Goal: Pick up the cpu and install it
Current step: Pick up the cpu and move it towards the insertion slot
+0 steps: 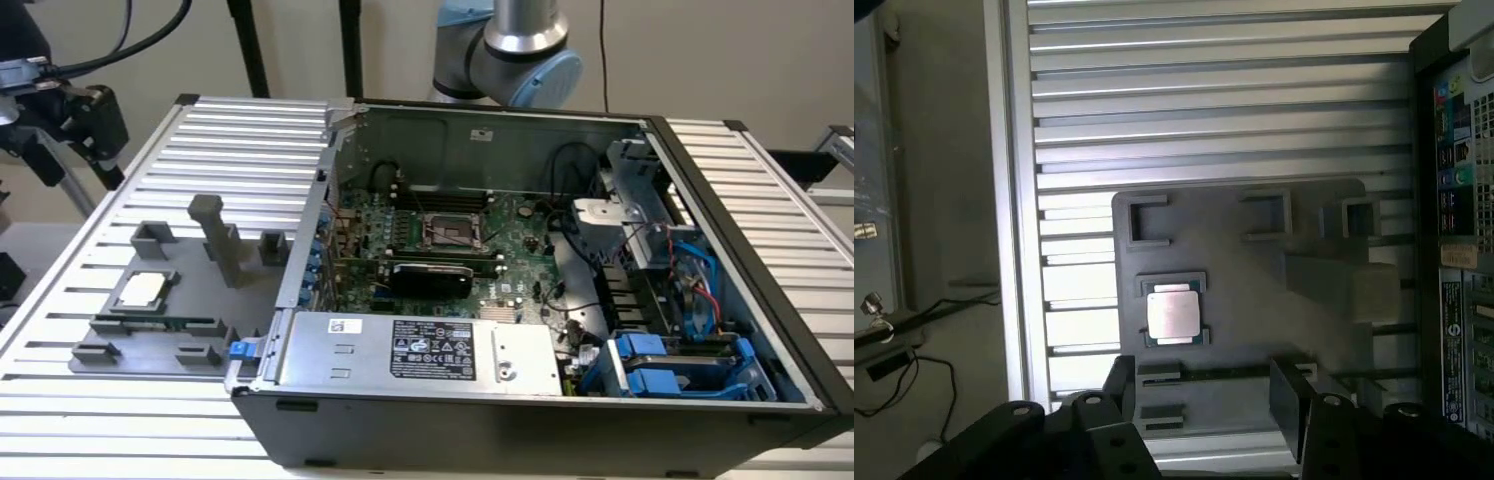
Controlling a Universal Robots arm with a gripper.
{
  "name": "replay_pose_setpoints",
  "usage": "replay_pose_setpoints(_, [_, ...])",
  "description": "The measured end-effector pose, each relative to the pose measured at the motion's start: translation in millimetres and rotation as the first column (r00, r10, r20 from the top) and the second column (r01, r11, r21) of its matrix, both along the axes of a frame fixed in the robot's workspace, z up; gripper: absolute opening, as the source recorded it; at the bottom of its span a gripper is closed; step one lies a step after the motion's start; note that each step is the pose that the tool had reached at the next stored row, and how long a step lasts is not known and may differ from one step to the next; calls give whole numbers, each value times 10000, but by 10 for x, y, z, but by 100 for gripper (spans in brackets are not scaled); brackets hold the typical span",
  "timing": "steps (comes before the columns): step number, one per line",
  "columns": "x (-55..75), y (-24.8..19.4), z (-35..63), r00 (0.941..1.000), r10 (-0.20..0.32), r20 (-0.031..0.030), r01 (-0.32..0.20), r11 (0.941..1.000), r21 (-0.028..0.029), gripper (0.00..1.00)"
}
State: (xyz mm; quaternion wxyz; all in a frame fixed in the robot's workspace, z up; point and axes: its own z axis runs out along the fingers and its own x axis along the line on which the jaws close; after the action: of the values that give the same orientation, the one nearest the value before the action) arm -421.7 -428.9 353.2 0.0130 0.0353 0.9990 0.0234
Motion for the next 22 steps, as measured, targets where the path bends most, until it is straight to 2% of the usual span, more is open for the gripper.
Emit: replay_pose_setpoints(22, [0,0,-397,10000,0,-1,0,10000,0,65])
